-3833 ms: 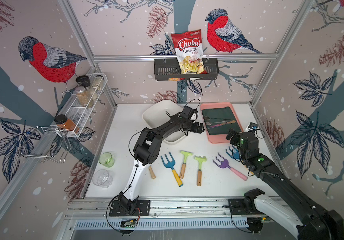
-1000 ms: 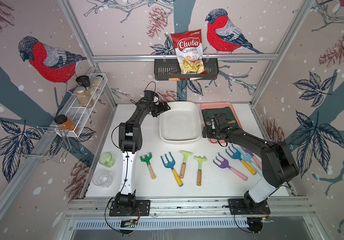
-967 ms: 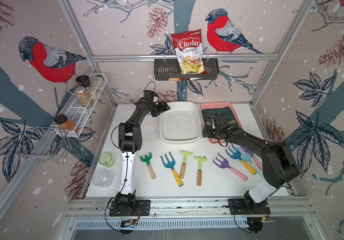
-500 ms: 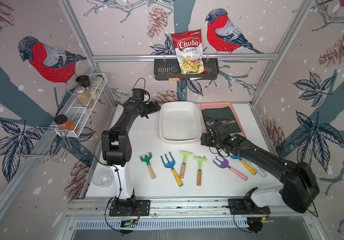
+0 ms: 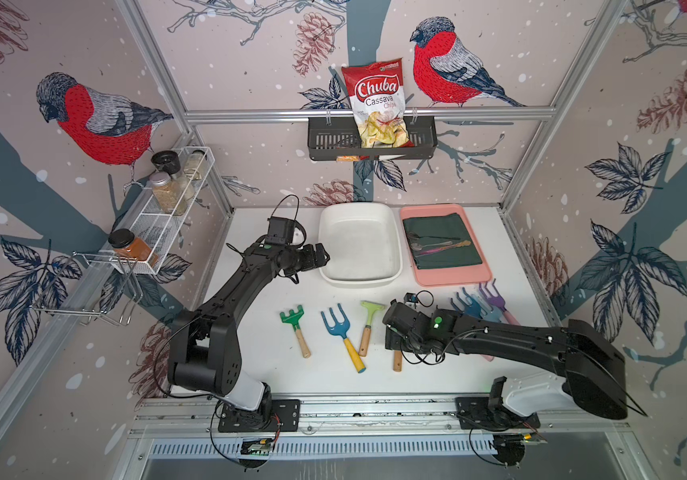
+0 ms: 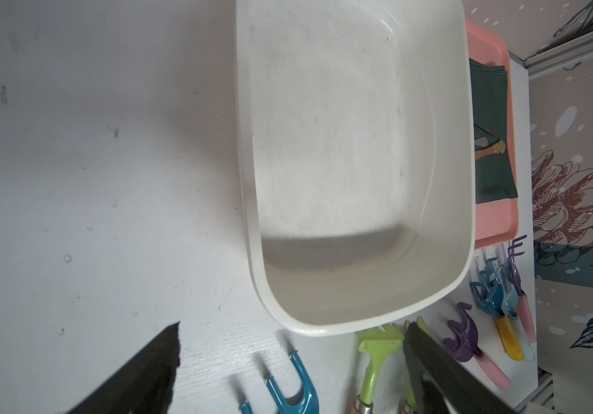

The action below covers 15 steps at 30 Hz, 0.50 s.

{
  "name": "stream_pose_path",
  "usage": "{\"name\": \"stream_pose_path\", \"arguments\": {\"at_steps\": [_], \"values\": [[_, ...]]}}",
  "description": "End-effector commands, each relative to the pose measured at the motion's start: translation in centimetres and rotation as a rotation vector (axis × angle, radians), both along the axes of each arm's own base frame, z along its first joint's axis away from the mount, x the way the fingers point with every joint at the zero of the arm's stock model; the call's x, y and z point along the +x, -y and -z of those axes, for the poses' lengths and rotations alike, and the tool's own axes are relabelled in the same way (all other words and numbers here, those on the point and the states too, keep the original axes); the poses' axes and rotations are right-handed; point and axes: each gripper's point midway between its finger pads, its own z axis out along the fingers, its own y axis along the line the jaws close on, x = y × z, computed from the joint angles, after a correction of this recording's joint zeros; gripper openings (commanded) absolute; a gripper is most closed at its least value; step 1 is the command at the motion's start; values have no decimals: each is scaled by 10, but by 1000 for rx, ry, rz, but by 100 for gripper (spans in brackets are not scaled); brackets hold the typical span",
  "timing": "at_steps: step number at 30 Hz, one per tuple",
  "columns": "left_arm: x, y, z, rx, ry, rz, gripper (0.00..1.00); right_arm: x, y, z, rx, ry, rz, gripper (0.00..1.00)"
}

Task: Put the rake into the storage box
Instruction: Pick up the rake at the center of the board.

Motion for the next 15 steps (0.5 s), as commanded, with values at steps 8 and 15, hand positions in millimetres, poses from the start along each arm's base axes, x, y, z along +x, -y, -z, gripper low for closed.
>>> {"name": "stream_pose_path", "arguments": {"at_steps": [8,15], "values": [[-16,14,1,-67,10,31,96,-8,7,27,-26,-109,-15,60],[-27,22,2,-84,11,33,96,-6,9,40,-66,-141,-57,49]]}}
